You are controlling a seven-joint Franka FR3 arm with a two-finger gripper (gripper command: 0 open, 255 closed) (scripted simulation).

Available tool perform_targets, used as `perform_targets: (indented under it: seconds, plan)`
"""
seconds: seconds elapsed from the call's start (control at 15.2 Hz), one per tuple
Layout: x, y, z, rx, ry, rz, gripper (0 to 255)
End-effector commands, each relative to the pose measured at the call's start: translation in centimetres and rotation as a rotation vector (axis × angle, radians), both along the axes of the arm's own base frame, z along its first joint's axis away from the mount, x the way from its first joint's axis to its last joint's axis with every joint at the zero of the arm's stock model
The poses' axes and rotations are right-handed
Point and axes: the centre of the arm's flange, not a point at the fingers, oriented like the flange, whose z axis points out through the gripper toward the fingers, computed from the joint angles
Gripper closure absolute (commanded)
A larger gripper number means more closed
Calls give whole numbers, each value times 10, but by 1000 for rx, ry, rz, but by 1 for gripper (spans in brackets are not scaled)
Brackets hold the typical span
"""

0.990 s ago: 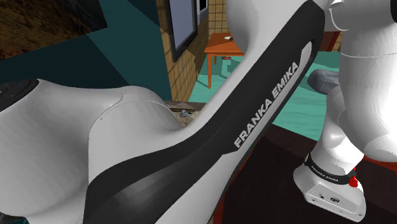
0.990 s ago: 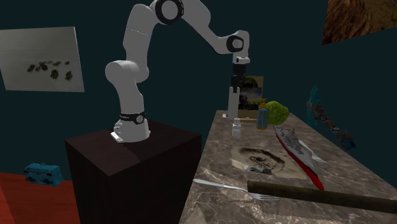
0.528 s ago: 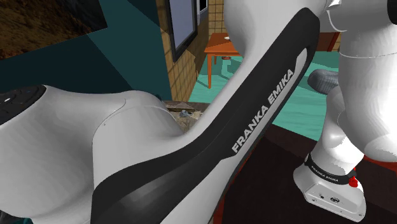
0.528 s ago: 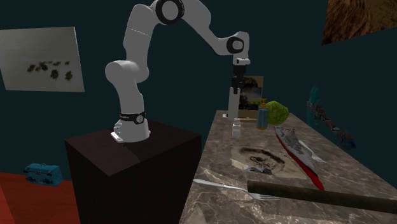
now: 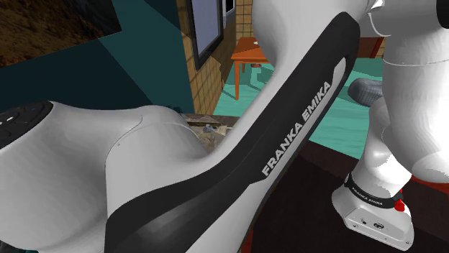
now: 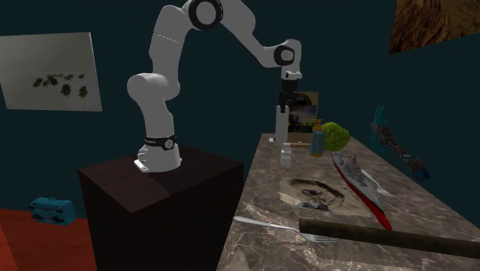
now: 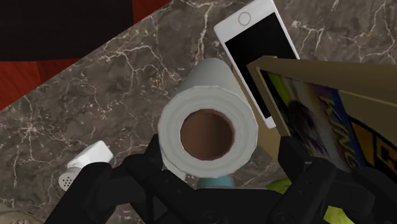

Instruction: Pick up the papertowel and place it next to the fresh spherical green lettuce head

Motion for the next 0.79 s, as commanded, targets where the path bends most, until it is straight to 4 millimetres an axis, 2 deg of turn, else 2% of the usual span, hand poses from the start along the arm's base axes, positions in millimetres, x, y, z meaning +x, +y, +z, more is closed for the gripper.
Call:
perform_targets:
  seconds: [0.0, 0.2, 0.73]
  plan:
    - [1, 0, 13, 0, 0, 0, 0]
    - [2, 1, 50, 0, 0, 0, 0]
    - [2, 1, 50, 0, 0, 0, 0]
